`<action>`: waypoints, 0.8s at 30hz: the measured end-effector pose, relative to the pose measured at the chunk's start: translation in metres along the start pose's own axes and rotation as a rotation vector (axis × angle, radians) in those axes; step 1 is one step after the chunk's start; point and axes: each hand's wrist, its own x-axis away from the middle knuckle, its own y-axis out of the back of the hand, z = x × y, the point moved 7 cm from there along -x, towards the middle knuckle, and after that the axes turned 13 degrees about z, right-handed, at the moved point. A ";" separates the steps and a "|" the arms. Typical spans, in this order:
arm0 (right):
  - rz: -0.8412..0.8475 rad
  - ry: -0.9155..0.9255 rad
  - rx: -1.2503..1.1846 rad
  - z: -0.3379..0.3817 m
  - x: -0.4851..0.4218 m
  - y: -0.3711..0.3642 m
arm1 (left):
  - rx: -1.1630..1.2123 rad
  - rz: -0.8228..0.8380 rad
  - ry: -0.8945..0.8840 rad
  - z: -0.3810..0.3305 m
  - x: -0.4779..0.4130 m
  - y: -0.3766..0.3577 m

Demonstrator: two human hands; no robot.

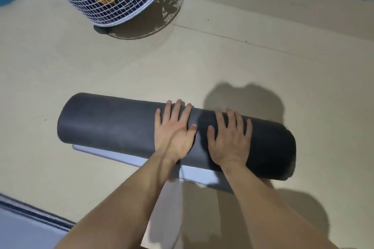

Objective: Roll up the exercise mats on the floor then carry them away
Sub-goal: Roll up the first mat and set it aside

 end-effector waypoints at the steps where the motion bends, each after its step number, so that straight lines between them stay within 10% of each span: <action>1: -0.026 -0.016 0.004 0.000 -0.005 0.000 | 0.036 -0.039 0.028 0.020 0.002 0.008; 7: -0.098 -0.001 0.006 0.005 -0.010 -0.002 | -0.067 -0.070 0.215 0.088 0.000 0.005; 13: -0.062 0.468 0.243 0.052 0.016 -0.019 | -0.075 -0.102 0.186 0.090 0.003 0.003; 24: -0.082 0.487 0.258 0.050 0.009 -0.026 | 0.117 -0.150 0.379 0.058 0.052 -0.012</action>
